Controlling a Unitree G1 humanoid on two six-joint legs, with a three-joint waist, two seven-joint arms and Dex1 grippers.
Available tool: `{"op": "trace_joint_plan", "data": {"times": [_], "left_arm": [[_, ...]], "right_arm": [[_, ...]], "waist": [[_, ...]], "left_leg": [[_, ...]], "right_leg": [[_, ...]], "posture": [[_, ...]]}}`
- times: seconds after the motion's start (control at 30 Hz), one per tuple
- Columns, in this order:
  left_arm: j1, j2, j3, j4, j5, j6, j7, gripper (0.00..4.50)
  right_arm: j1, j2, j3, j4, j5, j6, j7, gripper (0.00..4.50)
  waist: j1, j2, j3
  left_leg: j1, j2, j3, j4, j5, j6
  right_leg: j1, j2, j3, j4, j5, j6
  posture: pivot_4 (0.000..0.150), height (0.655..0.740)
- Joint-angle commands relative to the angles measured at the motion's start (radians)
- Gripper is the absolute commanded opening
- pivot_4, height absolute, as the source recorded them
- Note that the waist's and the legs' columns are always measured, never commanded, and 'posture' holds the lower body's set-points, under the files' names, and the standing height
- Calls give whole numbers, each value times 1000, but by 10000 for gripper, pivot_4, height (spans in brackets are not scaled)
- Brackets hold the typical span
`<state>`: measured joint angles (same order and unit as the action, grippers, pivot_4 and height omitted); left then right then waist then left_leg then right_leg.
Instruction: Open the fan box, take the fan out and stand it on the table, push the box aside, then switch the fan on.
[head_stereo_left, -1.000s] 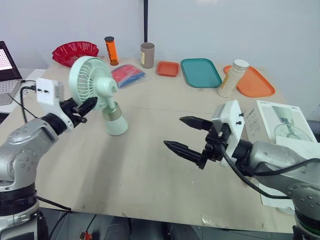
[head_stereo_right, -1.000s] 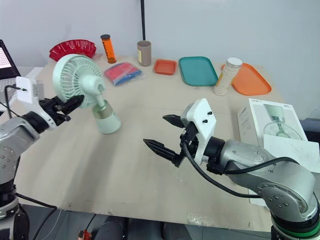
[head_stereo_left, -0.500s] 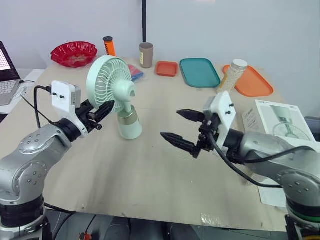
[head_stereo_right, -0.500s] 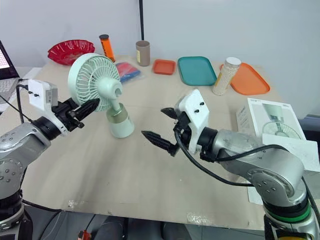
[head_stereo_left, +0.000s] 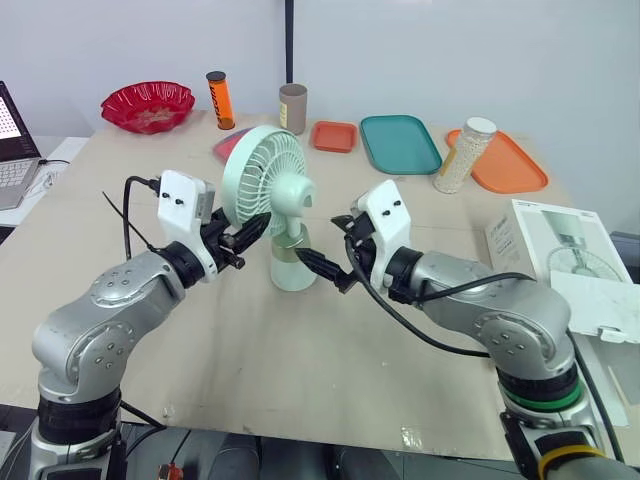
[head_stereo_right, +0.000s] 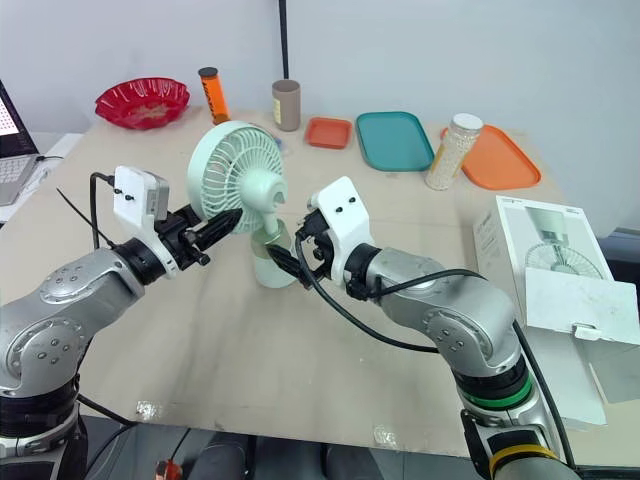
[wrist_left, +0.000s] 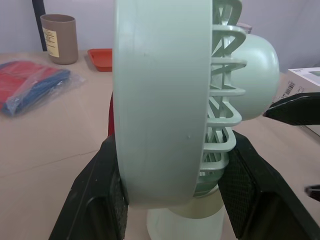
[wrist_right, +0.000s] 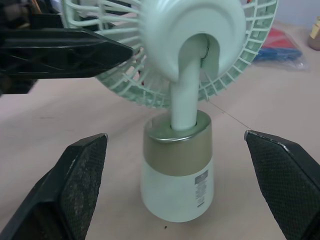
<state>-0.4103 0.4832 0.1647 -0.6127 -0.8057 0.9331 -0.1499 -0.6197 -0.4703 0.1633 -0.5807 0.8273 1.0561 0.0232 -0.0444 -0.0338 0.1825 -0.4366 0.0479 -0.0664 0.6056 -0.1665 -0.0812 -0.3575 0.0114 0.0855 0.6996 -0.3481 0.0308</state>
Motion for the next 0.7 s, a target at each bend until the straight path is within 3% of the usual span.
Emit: {"op": "trace_joint_plan", "data": {"times": [0.03, 0.57, 0.7], "left_arm": [[-37, -6, 16, -68, -16, -18, 14, 19496], [-21, -15, 15, -85, -39, 8, 43, 19496], [-23, -20, 13, -85, -47, 13, 48, 19451]], "right_arm": [[-12, 39, -7, 0, -38, 0, -6, 45000], [-23, 163, 12, 88, -209, -43, 61, 45000], [-26, 181, 14, 97, -242, -47, 81, 33085]], "waist": [[0, 0, 0], [0, 0, 0], [0, 0, 0]], "left_leg": [[0, 0, 0, 0, 0, 0], [-1, 0, -2, 0, 1, -1], [-1, 0, -3, 0, 1, -1]], "right_leg": [[0, 0, 0, 0, 0, 0], [0, 0, -2, 0, 0, 0], [0, 0, -2, 0, 0, 0]], "posture": [[1500, 7400], [1500, 7400], [1500, 7400]]}}
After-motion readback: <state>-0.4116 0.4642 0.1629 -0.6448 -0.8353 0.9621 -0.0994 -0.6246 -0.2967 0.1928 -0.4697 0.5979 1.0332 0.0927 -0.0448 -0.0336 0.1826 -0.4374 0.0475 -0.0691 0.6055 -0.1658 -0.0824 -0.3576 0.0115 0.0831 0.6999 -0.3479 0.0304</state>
